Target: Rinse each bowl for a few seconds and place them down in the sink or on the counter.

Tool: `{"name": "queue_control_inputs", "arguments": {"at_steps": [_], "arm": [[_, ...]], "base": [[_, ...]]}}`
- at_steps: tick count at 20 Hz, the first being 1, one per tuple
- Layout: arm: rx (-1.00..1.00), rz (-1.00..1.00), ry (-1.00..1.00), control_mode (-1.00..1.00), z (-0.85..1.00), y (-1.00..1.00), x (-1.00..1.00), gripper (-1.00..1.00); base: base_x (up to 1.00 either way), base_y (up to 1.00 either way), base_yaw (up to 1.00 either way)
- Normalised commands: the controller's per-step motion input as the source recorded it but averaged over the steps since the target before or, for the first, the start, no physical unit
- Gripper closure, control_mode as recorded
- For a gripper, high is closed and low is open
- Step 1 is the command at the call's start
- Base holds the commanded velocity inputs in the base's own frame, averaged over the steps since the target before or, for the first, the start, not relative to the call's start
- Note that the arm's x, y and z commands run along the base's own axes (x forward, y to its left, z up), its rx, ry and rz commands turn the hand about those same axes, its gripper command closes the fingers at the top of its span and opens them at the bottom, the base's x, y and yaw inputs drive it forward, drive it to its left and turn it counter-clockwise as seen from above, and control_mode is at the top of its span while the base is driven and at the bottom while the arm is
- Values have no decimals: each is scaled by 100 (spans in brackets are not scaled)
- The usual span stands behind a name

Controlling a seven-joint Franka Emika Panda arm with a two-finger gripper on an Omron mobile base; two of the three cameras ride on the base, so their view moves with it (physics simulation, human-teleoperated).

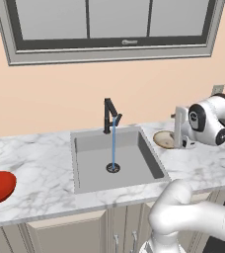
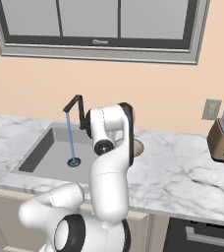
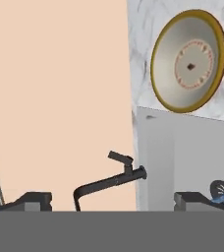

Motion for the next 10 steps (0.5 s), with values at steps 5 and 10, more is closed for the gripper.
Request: {"name": "queue_control_inputs", "arguments": {"at_steps": [5,10], "arm": [[-4,11,5,-100,52,1,-20,-100],[-9,15,6,-100,40,6,-26,-100]], "base": [[0,0,0],[0,0,0]]}}
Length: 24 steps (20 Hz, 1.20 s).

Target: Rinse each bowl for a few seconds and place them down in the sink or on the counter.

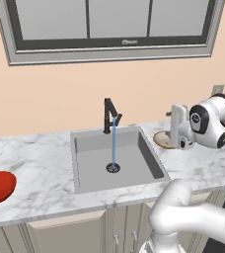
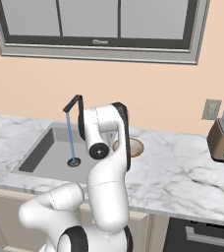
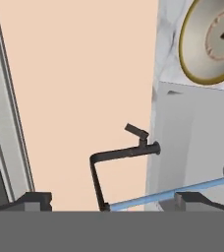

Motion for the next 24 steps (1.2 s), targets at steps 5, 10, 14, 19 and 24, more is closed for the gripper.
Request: {"name": "queue_control_inputs", "arguments": {"at_steps": [5,10,14,19,24], "arm": [[-10,18,8,-100,32,8,-18,-100],[-11,18,11,-100,23,6,-15,-100],[-13,17,13,-100,12,4,-14,-100],[-12,14,18,-100,5,3,-12,-100],[-3,5,16,-100,24,2,-4,-100]], "base": [[0,0,0],[0,0,0],[0,0,0],[0,0,0],[0,0,0]]}}
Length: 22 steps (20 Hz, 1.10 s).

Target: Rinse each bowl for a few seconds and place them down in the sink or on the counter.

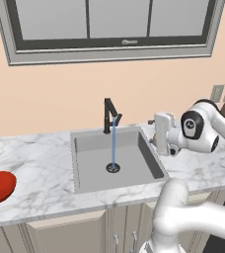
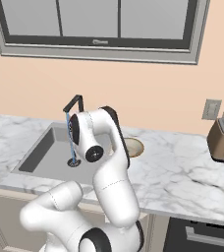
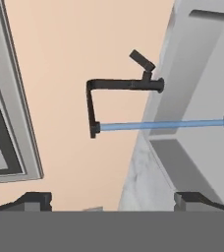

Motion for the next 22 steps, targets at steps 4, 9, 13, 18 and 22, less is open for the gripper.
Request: {"name": "queue_control_inputs", "arguments": {"at_steps": [4,9,13,18,22], "arm": [[-11,0,7,-100,42,1,-1,-100],[-11,1,9,-100,34,7,-12,-100],[-10,4,12,-100,30,18,-13,-100],[-14,6,10,-100,32,19,-6,-100],[-15,6,11,-100,32,24,0,-100]], "base": [[0,0,0],[0,0,0],[0,0,0],[0,0,0],[0,0,0]]}}
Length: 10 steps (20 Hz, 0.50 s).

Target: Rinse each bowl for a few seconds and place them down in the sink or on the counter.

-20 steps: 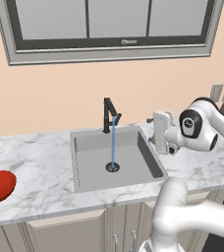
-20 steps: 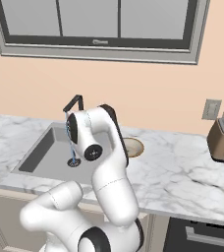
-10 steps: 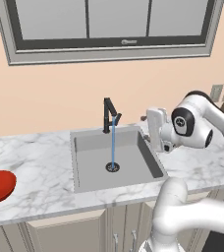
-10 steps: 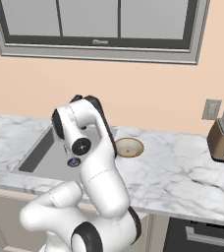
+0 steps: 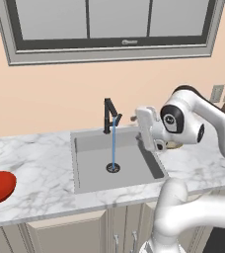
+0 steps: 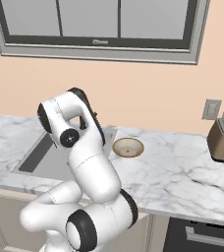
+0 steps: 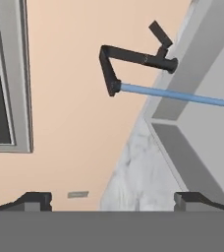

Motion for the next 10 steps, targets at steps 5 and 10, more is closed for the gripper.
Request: {"name": "queue_control_inputs", "arguments": {"at_steps": [5,10], "arm": [[-15,5,13,-100,27,26,0,-100],[-13,5,17,-100,20,29,0,-100]], "base": [[0,0,0],[0,0,0]]}}
